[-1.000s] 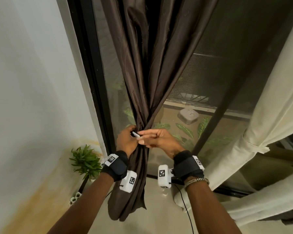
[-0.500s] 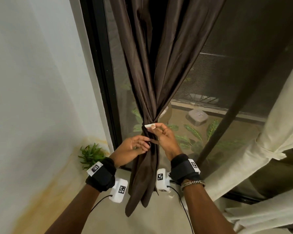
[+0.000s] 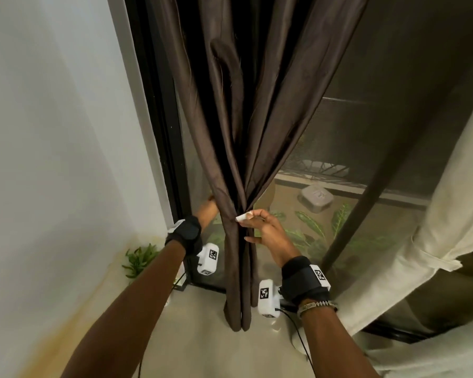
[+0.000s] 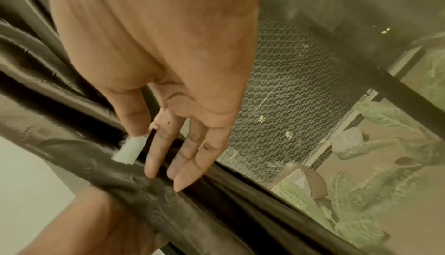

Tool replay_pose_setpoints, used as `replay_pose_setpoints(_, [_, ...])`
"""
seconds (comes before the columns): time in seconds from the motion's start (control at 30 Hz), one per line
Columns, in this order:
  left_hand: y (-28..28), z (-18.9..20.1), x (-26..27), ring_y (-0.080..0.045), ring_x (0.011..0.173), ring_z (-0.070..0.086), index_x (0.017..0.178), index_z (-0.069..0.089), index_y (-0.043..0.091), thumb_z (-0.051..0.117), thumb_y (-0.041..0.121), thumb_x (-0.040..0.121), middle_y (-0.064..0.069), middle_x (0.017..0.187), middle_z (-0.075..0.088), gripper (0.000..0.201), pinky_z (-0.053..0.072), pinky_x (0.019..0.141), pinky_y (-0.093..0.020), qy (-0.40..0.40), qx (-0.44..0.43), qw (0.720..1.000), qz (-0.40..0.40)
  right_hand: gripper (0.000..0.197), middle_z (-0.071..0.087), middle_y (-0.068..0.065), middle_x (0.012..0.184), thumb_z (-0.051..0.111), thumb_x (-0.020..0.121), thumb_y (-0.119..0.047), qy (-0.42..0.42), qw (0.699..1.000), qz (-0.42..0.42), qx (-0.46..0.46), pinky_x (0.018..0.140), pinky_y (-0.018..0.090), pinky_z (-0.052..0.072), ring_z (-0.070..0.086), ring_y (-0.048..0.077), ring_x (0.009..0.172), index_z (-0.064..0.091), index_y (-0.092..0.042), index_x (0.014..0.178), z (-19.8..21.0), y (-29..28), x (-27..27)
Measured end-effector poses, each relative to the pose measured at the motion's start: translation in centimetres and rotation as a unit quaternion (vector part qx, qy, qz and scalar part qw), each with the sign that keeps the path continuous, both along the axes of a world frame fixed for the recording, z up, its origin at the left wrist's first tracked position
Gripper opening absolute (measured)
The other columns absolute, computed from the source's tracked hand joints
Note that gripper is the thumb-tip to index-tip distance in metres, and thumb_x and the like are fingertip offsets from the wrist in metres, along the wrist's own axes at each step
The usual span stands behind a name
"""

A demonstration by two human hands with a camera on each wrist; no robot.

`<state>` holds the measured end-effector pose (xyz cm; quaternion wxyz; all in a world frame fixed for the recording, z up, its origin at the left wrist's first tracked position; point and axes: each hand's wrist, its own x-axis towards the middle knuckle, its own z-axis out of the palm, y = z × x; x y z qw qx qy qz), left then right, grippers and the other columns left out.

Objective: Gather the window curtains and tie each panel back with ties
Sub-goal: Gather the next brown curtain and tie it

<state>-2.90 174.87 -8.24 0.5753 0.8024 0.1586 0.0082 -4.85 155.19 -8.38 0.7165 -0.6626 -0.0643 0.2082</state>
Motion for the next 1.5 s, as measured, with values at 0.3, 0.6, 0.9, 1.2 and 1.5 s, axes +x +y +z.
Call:
replay_pose_setpoints(0.3, [-0.7,-3.0,-0.2,-0.020,0.108,0.068,0.113,0.076,0.009,0.083,0.027,0.085,-0.010,0.110,0.075,0.035,0.052,0.092,-0.033,0.003,0.037,0.999,-0.024,0.011,0.081,0.014,0.119,0.075,0.100,-0.020,-0.032,0.999,0.041,-0.002,0.090,0.035,0.056,0.074,0.025,0.123,0.067,-0.015,0.106,0.6,0.4,-1.0])
replay_pose_setpoints(0.6, [-1.6,-1.7,-4.7,-0.045,0.106,0.070,0.114,0.070,0.008,0.067,0.020,0.093,-0.021,0.112,0.076,0.025,0.053,0.081,-0.042,-0.028,0.272,0.962,-0.001,0.003,0.081,0.008,0.124,0.069,0.104,-0.015,-0.030,0.995,0.061,0.076,0.082,0.028,0.059,0.075,0.026,0.121,0.067,-0.014,0.106,0.2,3.3,-1.2])
replay_pose_setpoints(0.9, [0.4,-1.6,-9.4,-0.004,0.087,0.076,0.117,0.068,0.025,0.069,0.019,0.101,0.006,0.102,0.080,0.017,0.061,0.085,-0.030,-0.162,0.120,0.978,-0.051,0.015,0.081,0.005,0.123,0.065,0.107,-0.023,-0.047,0.997,-0.009,0.055,0.100,0.043,0.059,0.073,0.016,0.121,0.067,-0.011,0.115,-1.2,3.1,-0.2])
replay_pose_setpoints(1.2, [0.9,0.6,-9.9,0.003,0.100,0.074,0.118,0.077,0.013,0.070,0.010,0.100,0.009,0.109,0.078,0.020,0.056,0.096,-0.017,-0.184,0.095,0.972,-0.112,0.039,0.077,0.010,0.132,0.064,0.107,-0.029,0.043,0.987,-0.020,0.156,0.100,0.040,0.061,0.071,0.021,0.128,0.066,0.000,0.134,-0.8,2.5,-1.6])
replay_pose_setpoints(1.5, [-0.9,0.4,-9.7,-0.008,0.098,0.065,0.103,0.083,0.012,0.074,0.021,0.097,-0.012,0.110,0.062,0.013,0.052,0.092,-0.019,-0.191,0.024,0.976,-0.098,0.034,0.076,0.007,0.131,0.065,0.106,-0.024,0.100,0.963,-0.001,0.249,0.106,0.034,0.055,0.071,0.013,0.116,0.073,-0.009,0.135,-0.9,1.9,-3.3])
